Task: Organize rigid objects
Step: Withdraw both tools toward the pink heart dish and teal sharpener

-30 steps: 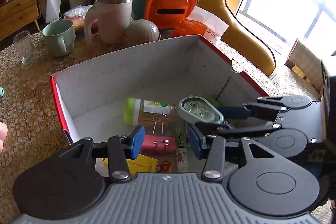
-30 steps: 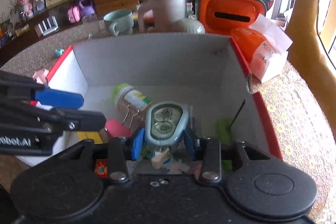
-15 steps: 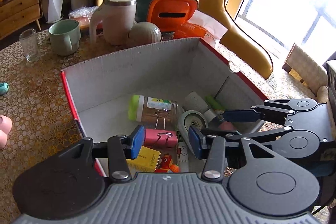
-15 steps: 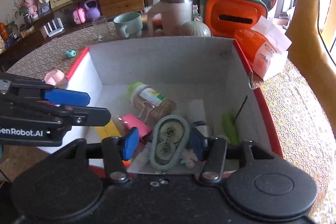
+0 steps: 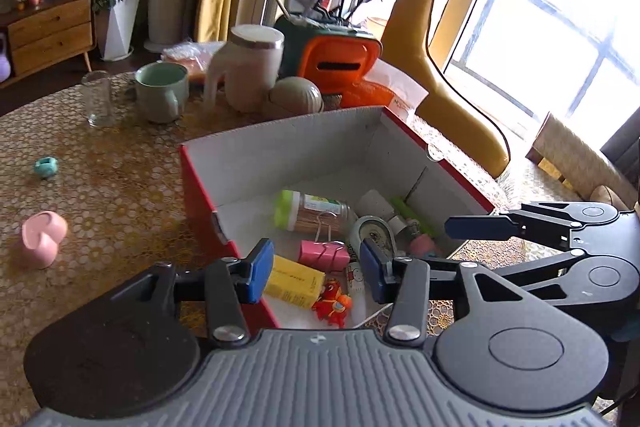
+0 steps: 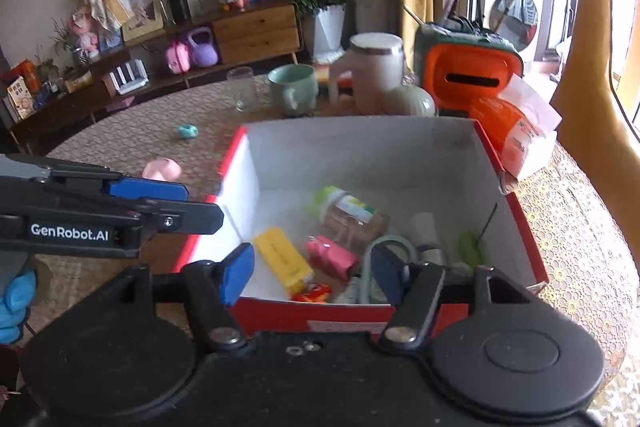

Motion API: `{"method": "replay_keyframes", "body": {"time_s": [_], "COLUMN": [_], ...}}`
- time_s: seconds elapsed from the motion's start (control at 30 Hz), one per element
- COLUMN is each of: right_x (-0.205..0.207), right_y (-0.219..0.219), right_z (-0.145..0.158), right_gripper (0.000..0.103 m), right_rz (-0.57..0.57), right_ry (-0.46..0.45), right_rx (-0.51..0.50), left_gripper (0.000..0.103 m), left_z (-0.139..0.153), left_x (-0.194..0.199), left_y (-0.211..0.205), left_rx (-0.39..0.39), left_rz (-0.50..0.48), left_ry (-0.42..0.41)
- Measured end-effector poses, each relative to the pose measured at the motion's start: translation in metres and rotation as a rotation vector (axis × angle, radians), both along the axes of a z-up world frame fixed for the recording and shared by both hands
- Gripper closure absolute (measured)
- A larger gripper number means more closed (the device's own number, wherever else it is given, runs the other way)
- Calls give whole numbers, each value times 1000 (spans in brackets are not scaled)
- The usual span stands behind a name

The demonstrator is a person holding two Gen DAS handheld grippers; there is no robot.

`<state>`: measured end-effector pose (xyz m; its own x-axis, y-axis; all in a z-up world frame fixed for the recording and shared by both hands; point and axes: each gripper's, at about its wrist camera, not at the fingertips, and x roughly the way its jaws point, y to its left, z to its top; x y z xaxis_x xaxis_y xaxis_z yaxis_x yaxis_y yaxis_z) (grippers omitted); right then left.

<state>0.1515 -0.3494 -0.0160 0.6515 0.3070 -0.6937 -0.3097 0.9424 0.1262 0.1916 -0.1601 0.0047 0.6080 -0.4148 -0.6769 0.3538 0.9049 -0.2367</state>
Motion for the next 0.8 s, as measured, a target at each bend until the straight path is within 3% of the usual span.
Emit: {"method": "replay_keyframes", "body": {"time_s": [0.1, 0.2, 0.3, 0.57, 0.8], "right_x": [-9, -16, -24, -29, -26], "right_y": [9, 22, 36, 72, 104], "right_z": [7, 14, 21, 24, 23], "right_gripper": [36, 35, 24, 19, 11], "right_rz": [6, 19, 29, 67, 93], "right_ry": [-16, -37, -56, -66, -63], "right_rx": [18, 30, 44, 61, 76], "left_gripper": [48, 47, 47, 42, 24], "left_z": [7, 13, 16, 15, 15], "left_x": [-12, -23, -31, -48, -56], "left_y": [12, 24, 37, 80, 117], "left_rx": [2, -1, -2, 0, 25], "left_rz": [13, 21, 33, 88, 151], "left_ry": [-27, -53, -65, -74, -91]}}
